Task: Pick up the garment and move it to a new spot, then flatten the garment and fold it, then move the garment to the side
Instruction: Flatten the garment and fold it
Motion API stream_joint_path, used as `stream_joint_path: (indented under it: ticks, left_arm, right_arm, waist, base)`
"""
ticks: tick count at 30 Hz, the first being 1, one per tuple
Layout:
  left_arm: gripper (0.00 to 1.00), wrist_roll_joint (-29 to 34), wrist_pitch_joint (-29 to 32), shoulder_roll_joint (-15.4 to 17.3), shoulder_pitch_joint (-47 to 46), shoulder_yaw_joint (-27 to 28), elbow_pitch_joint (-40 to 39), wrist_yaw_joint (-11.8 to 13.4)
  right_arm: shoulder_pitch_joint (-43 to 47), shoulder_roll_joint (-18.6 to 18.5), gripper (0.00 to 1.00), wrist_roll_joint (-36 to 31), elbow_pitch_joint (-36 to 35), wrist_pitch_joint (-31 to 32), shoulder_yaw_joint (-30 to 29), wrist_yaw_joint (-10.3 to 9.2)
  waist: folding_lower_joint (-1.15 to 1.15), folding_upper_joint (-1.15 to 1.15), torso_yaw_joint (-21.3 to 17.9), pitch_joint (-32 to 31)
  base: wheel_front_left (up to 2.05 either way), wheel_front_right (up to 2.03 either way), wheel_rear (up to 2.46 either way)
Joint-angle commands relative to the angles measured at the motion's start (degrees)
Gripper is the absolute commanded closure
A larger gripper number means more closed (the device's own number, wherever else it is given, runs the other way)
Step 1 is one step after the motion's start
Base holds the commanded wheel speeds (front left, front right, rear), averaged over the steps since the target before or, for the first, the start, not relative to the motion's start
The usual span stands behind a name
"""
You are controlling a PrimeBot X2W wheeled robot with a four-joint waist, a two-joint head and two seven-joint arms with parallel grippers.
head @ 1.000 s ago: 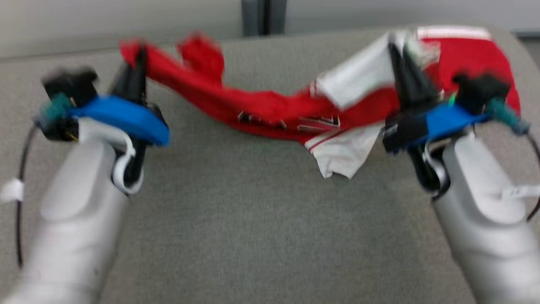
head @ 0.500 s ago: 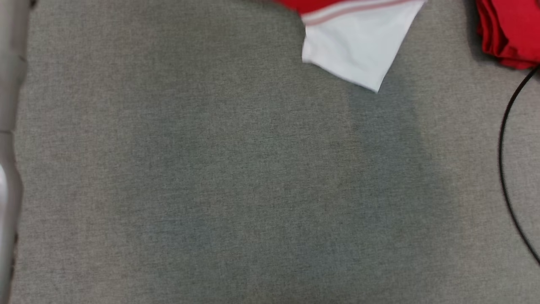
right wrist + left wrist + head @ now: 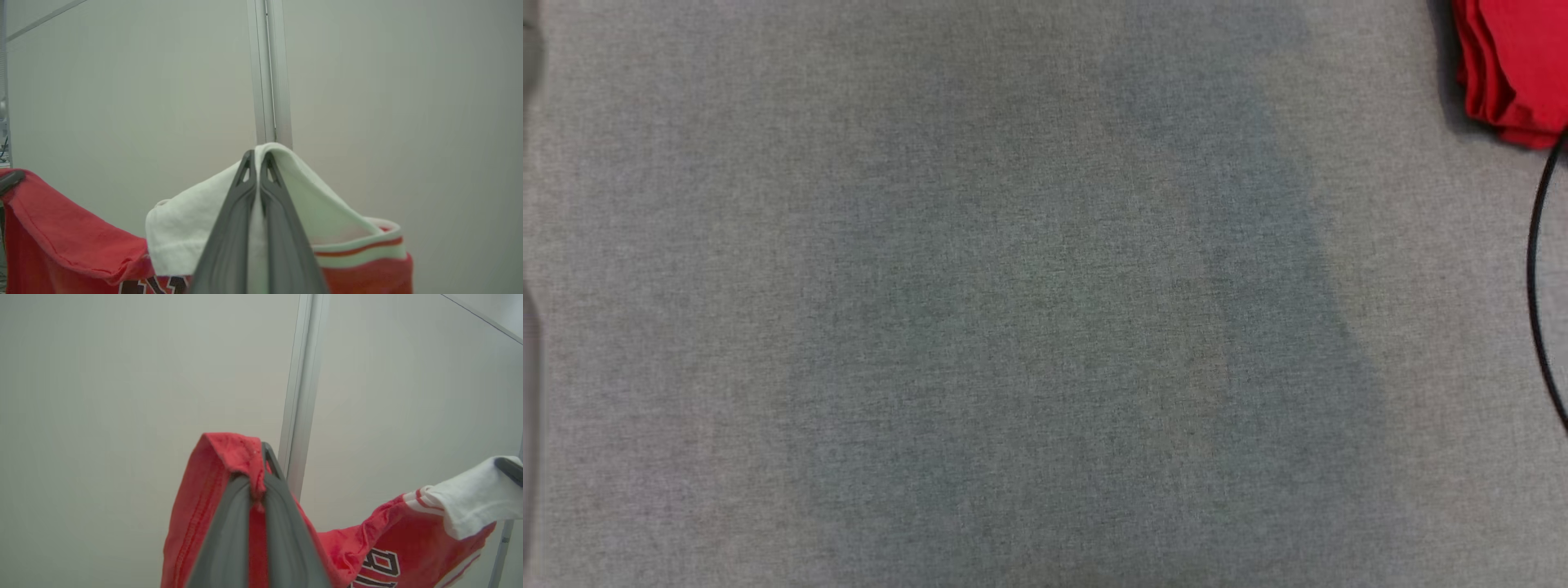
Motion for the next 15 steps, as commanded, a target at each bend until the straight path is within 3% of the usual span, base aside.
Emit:
stream_joint_path:
  ticks: [1, 8, 15]
  left_arm:
    - [1.00, -1.7, -0.8, 0.1, 3.9, -1.0, -0.4, -0.1]
    - [1.00, -5.7, -2.9, 2.5, 20.5, -3.7, -5.2, -0.1]
    - [1.00, -3.8, -3.0, 2.5, 41.7, 5.4, -14.9, -0.1]
  right_arm:
    - [4.5, -0.2, 1.00, 0.9, -0.3, -0.2, 1.1, 0.03]
    - [23.2, 0.9, 1.00, 4.2, -5.8, -0.3, 2.9, 0.03]
    - [42.9, 0.1, 1.00, 6.4, -13.6, -0.3, 4.6, 0.03]
  waist:
    - [0.00, 0.01, 0.0, -0.3]
    - [0.00, 0.01, -0.8, -2.3]
    - [0.00, 0.01, -0.8, -5.9]
  base:
    - [0.00, 0.00, 0.00]
    - [0.00, 0.00, 0.00]
    - [0.00, 0.00, 0.00]
